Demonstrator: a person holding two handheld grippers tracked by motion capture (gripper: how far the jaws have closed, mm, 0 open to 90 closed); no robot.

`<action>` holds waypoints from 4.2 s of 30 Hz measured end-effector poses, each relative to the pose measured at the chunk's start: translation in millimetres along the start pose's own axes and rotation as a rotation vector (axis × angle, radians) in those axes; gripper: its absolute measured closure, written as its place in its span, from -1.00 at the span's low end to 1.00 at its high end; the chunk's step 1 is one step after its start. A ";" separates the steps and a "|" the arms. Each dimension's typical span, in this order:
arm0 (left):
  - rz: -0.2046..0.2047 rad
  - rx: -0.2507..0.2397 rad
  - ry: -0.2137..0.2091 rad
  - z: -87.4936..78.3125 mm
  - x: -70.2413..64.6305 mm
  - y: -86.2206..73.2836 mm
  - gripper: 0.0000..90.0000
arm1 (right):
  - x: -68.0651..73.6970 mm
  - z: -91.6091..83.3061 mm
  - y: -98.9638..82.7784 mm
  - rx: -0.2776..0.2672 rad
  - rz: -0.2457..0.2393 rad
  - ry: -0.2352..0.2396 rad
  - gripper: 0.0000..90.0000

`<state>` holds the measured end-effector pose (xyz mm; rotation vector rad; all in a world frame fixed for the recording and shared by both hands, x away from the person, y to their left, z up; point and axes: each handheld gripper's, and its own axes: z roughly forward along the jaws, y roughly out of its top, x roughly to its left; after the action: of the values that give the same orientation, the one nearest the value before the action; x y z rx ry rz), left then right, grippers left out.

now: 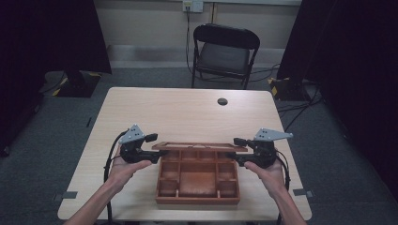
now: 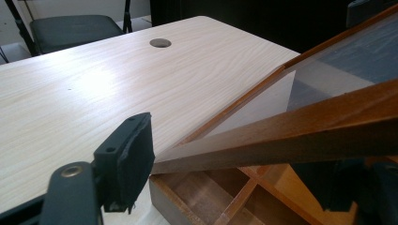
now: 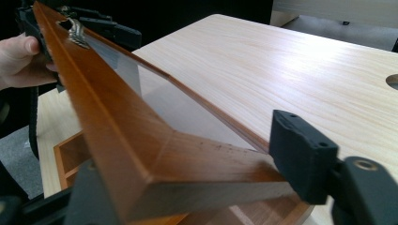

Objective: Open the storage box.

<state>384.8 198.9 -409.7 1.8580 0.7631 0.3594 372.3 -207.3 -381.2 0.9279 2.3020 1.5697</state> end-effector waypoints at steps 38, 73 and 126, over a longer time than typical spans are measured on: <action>-0.024 -0.009 -0.057 16.6 14.5 16.4 0.10 | -27.1 16.9 8.8 -0.007 0.053 -0.028 -0.28; -0.052 0.019 -0.028 35.6 32.3 7.6 0.18 | -54.5 42.8 0.0 -0.008 0.074 -0.047 0.03; -0.118 0.054 -0.017 59.5 59.5 -3.7 0.40 | -78.4 73.8 -14.6 0.014 0.107 -0.115 0.00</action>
<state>462.0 195.9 -443.3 1.8542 0.8746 0.2495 464.5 -201.3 -438.5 1.1312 2.2208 1.4998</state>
